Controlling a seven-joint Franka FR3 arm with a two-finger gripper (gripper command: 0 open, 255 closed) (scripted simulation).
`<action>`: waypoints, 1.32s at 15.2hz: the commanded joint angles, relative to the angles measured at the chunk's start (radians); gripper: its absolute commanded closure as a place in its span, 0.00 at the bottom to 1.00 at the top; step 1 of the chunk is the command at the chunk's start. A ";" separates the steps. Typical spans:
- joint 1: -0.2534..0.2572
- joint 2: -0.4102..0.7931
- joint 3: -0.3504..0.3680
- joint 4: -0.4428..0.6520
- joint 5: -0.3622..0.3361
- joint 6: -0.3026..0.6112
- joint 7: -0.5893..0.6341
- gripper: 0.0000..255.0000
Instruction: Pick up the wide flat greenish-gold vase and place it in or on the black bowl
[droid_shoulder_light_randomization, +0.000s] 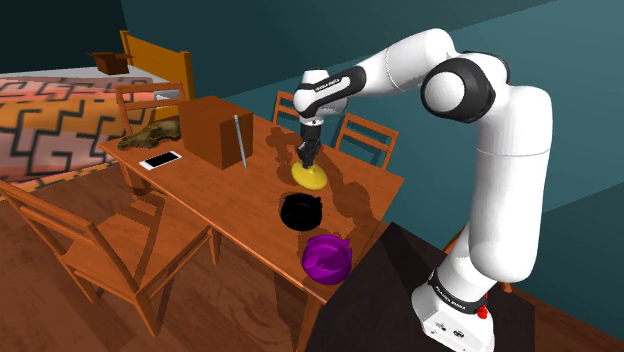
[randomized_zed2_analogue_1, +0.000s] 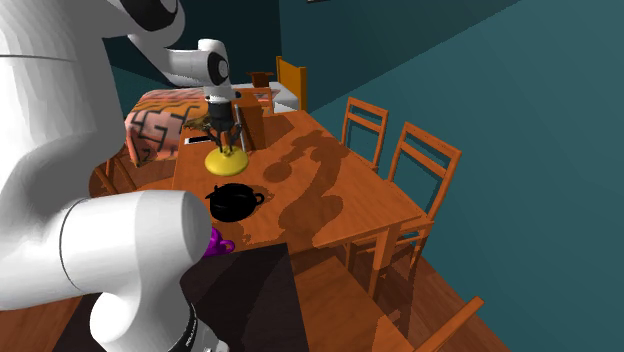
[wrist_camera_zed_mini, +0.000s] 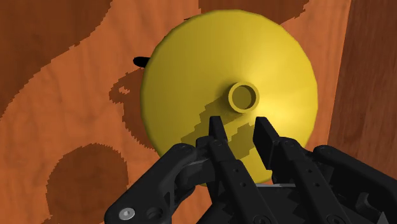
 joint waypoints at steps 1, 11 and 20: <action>0.005 0.008 0.003 -0.007 0.002 0.015 0.008 1.00; -0.002 0.084 0.015 -0.036 0.024 0.119 -0.008 1.00; -0.010 0.160 0.027 -0.044 0.045 0.201 -0.021 1.00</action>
